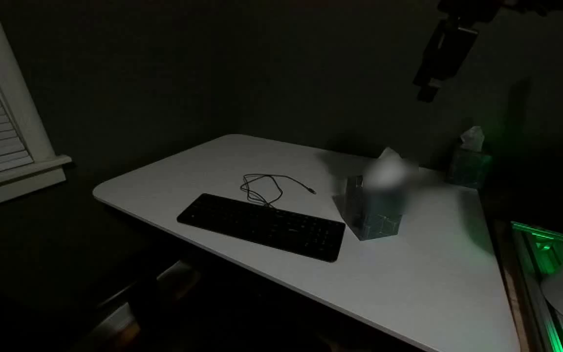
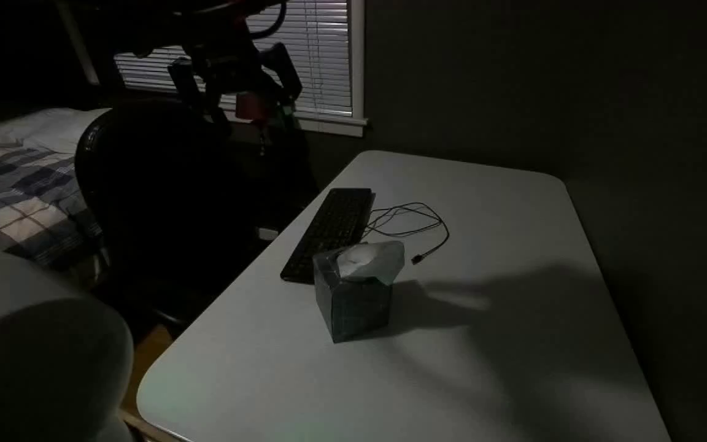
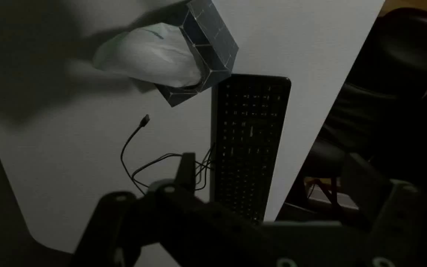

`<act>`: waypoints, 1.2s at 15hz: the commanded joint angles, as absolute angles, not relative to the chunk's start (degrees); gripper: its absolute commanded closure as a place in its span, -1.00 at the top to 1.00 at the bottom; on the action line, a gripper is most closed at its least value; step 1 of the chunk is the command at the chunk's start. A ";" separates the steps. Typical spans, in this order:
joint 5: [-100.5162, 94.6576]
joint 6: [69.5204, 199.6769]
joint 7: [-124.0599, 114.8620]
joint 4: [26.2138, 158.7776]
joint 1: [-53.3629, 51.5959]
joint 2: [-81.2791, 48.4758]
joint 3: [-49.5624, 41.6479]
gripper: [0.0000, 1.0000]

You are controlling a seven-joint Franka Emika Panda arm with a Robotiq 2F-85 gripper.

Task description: Move the keyboard to the right

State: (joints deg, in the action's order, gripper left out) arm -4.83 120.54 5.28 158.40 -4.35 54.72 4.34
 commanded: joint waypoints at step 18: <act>2.41 143.02 9.21 151.40 -11.99 21.52 2.31 1.00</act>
